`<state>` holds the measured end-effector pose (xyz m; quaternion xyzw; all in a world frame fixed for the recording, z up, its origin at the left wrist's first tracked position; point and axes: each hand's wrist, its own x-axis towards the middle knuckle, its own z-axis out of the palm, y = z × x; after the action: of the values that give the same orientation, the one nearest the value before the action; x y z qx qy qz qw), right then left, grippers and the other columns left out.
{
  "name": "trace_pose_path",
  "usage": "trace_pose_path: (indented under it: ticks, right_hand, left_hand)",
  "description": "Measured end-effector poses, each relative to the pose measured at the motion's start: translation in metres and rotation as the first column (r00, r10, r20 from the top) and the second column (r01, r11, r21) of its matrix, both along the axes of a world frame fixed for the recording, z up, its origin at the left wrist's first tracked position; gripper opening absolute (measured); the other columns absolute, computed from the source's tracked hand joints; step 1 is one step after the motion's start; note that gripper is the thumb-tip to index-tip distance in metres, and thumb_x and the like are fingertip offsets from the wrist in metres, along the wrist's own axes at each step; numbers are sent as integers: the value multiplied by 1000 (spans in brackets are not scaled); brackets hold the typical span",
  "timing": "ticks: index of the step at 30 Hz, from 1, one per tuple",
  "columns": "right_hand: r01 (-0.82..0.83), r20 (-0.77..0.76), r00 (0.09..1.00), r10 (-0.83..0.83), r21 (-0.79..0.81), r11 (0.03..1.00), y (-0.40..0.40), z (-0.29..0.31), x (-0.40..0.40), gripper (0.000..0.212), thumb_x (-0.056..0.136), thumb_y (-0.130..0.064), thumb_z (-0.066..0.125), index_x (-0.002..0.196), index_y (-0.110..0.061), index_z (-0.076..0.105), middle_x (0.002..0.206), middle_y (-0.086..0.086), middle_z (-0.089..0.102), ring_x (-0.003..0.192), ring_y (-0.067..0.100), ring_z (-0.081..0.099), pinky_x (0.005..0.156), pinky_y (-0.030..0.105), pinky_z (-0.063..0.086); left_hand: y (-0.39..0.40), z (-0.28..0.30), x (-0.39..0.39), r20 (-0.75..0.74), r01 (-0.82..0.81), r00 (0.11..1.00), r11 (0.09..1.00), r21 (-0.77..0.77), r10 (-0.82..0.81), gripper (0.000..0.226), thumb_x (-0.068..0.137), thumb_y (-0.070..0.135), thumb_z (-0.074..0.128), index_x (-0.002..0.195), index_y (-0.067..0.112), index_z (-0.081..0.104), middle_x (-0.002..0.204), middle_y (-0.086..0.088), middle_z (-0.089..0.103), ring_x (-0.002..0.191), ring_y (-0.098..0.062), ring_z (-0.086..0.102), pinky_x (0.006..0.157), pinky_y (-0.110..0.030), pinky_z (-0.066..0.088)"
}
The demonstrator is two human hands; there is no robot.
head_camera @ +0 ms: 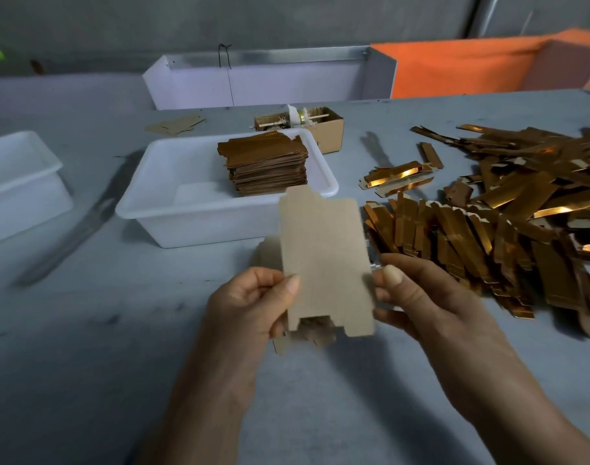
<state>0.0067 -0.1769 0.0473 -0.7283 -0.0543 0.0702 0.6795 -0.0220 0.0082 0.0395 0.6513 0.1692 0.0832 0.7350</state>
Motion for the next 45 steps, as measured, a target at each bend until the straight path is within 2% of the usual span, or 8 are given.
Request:
trace_pose_path:
  ticks: [4,8,18,25,32,36,40,45]
  right_hand:
    - [-9,-112,993,28,162,987,5,6,-1,35,67,-29,63,101,-22,67,86,0,72,83,9,69,62,17,54]
    - [-4,-132,991,26,164,986,5,9,-7,25,66,-23,61,89,-16,67,76,0,72,72,7,68,57,15,53]
    - [22,-125,992,2,189,982,6,2,-17,15,65,-21,63,77,-18,69,72,3,70,68,7,67,57,11,50]
    - [32,-60,998,-32,-1,999,7,-4,-19,8,76,-19,66,78,-27,67,73,-11,66,70,-2,60,54,14,47]
    - [279,547,832,91,-554,784,21,-4,-33,27,78,-37,57,100,-21,61,74,-16,53,57,-1,56,48,9,46]
    - [226,541,829,142,-556,800,25,-5,-37,36,82,-46,52,108,-22,59,73,-20,50,58,-8,51,61,5,46]
    - [169,477,862,168,-586,793,22,-5,-35,38,82,-48,51,114,-27,56,83,-19,58,70,-4,58,62,5,46]
    - [74,291,954,72,-461,884,18,-2,-30,20,73,-52,57,90,-44,50,75,-21,61,84,-18,54,61,-1,42]
  left_hand:
    - [-13,5,-5,-3,113,994,994,12,-113,12,80,16,70,82,5,66,66,-5,66,54,-12,53,54,-23,45]
    - [-25,8,-1,-21,130,991,989,-67,-132,54,52,26,89,100,13,68,91,-4,76,86,-23,72,77,-38,57]
    - [-38,3,1,-34,73,997,996,42,-71,44,56,34,75,98,20,72,89,0,76,89,-25,71,81,-50,57]
    - [-39,-3,1,-48,58,997,998,17,-57,32,65,26,80,95,20,72,87,0,76,87,-23,71,78,-45,58]
    - [-47,-6,3,6,-39,999,999,1,39,14,77,6,76,85,19,73,80,-1,76,79,-24,72,68,-42,59]
    - [-46,-7,1,-3,10,1000,998,-68,-10,8,82,9,70,79,16,74,74,-5,73,67,-20,69,53,-26,52]
    - [-41,-5,-3,37,204,979,979,-32,-202,22,80,39,66,87,20,75,84,-5,75,81,-19,71,72,-30,55]
    - [-39,-6,-8,26,151,988,985,83,-153,12,90,21,64,88,22,75,86,-3,75,88,-22,71,80,-42,58]
